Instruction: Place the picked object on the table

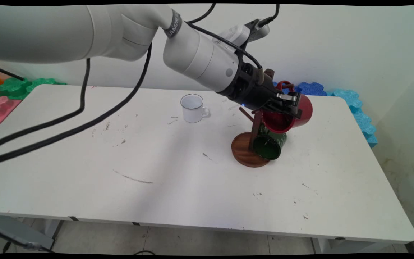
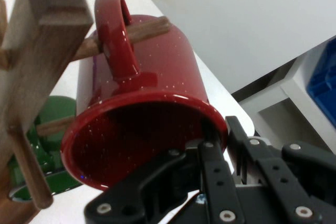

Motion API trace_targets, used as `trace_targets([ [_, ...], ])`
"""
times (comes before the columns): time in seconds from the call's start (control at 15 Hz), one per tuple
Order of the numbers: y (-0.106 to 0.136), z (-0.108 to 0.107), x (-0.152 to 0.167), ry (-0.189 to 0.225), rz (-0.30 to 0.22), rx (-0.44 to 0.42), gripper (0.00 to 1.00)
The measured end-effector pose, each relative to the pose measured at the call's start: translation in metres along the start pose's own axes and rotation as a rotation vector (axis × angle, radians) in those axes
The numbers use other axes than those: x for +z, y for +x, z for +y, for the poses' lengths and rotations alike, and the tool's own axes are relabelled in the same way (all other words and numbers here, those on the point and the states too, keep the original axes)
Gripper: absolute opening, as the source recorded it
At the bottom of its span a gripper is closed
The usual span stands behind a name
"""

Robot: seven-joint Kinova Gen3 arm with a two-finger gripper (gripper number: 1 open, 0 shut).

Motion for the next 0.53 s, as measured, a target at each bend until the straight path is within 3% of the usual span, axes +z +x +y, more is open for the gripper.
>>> trace_targets([
  [0.53, 0.005, 0.0079, -0.0018, -0.029, -0.001, 0.053, 0.0],
])
